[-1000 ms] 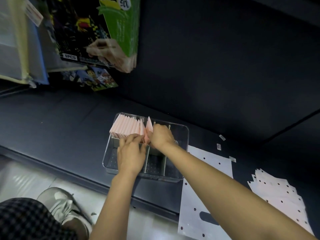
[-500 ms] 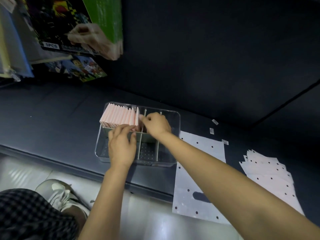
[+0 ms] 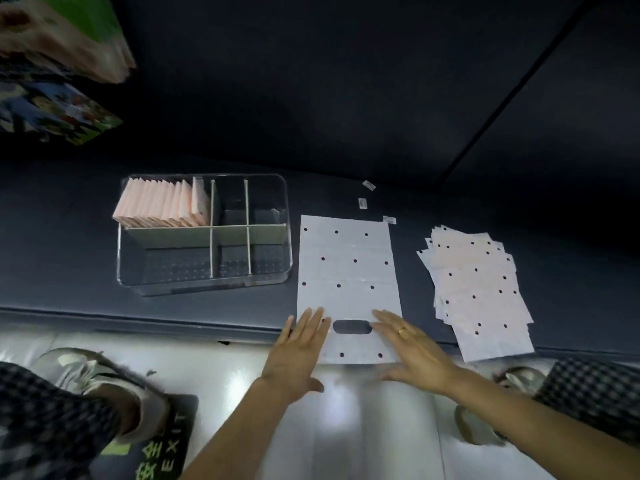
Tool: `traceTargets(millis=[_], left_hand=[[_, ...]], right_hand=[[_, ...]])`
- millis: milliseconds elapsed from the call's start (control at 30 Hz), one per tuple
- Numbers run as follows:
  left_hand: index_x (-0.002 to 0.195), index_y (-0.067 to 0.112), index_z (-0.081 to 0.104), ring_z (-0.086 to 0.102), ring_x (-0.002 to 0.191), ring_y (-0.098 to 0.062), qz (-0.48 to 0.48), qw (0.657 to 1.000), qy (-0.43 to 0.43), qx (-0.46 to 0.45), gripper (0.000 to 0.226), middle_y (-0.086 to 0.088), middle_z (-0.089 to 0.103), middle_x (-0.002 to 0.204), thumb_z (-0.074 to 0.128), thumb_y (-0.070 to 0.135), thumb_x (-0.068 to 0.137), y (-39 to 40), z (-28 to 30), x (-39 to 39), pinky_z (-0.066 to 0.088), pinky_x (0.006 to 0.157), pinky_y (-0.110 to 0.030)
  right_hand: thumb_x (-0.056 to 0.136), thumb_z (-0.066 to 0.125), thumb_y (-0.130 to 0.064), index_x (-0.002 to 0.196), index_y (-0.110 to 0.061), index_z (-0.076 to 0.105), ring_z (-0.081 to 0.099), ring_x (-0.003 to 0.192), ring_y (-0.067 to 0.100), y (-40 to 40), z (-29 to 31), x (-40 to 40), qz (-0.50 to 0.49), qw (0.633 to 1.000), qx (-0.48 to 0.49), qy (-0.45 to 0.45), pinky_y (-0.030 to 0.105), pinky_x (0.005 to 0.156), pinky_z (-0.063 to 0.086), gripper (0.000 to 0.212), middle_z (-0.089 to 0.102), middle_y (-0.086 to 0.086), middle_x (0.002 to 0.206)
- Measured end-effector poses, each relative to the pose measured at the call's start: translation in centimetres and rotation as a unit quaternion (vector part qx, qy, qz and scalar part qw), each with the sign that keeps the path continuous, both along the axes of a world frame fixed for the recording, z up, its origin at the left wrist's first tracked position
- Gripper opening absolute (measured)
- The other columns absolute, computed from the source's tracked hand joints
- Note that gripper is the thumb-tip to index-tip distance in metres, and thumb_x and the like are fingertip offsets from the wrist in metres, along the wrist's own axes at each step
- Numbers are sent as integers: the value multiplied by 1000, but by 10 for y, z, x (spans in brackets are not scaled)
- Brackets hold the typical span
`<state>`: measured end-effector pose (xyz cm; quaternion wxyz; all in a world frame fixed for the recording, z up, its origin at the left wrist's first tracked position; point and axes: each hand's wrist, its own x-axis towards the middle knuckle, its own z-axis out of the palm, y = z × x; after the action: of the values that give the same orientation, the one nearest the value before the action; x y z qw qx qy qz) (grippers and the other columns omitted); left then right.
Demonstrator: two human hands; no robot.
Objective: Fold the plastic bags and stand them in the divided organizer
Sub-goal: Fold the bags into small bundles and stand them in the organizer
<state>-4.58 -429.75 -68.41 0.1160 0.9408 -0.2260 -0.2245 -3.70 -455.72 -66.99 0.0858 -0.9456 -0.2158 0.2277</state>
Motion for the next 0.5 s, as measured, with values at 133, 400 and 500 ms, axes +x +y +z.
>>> traceTargets(millis=[133,400,500], left_hand=[[151,26,-1,-14,145,-13,-4,999,-44,-3,61,7,-12,158,35,29,102,6,0,-9,-13,114,-29],[98,5,63,58,94,-24,86,959,211,-170,35,-10,65,97,44,34,99,9,64,18,43,85,-31],[98,9,65,58,85,-19,158,938,195,-241,29,-2,64,89,47,31,98,9,89,37,43,82,-28]], right_hand=[[93,52,-13,148,-22,22,0,146,11,-15,-3,-8,41,999,-8,-28,14,113,-4,64,-8,-11,152],[95,53,-22,82,-26,60,53,71,-5,-25,71,23,2,982,78,173,14,67,37,15,61,-15,77],[93,58,-23,86,-21,53,46,69,-4,-29,92,47,-74,973,150,158,11,64,35,9,52,-15,79]])
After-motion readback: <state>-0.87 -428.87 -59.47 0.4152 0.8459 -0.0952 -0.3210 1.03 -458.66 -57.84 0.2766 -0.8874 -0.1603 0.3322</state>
